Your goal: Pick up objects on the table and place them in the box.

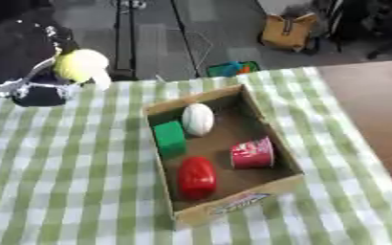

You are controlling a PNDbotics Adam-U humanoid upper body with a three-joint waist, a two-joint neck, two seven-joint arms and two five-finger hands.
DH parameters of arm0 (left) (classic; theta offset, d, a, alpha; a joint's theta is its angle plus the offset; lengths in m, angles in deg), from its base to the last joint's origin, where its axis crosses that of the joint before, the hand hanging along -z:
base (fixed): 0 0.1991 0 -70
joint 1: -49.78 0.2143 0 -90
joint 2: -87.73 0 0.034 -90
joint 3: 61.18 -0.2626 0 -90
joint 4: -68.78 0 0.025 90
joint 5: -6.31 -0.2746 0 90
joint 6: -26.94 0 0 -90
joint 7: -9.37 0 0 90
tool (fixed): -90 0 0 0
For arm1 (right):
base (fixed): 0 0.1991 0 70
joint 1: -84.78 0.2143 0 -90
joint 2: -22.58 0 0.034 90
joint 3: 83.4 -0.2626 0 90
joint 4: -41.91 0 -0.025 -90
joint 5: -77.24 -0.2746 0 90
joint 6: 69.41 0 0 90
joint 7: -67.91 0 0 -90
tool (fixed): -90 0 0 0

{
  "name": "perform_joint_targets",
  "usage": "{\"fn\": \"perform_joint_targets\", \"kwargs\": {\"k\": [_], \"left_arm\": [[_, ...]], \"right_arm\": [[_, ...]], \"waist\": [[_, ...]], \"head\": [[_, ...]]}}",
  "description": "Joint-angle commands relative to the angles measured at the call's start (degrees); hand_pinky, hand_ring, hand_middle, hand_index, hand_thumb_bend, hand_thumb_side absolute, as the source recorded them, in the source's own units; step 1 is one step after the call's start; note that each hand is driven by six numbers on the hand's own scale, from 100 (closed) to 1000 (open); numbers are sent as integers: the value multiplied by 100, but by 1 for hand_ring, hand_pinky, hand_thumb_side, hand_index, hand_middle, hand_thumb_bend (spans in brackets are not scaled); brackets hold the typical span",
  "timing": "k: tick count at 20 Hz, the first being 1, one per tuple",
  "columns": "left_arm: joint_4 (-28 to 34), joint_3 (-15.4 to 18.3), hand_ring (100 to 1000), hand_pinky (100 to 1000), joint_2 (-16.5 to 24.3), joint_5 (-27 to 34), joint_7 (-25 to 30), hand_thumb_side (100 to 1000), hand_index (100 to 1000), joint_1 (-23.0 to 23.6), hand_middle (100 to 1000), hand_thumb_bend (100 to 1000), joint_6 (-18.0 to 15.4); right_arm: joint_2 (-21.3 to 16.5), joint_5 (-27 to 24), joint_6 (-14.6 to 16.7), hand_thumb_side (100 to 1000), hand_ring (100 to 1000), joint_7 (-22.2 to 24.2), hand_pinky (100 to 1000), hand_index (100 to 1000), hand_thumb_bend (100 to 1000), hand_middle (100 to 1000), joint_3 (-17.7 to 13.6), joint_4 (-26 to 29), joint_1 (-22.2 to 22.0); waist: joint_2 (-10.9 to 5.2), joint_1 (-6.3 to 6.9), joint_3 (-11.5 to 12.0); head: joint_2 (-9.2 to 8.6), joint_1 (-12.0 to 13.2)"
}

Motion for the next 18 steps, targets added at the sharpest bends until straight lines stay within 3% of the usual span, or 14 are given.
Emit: {"fn": "perform_joint_targets", "kwargs": {"k": [1, 18], "left_arm": [[337, -76, 760, 1000, -42, 205, 205, 403, 661, -249, 576, 100, -36], [53, -431, 751, 1000, -1147, 508, 620, 444, 661, -1119, 563, 100, -305]], "right_arm": [[-118, -32, 0, 428, 616, 39, 583, 766, 100, 518, 6, 130, 28], [-92, -86, -31, 428, 620, 113, 584, 768, 100, 518, 66, 130, 27]], "waist": [[-161, -1, -10], [-196, 91, -193]], "head": [[49, -1], [75, 113]]}}
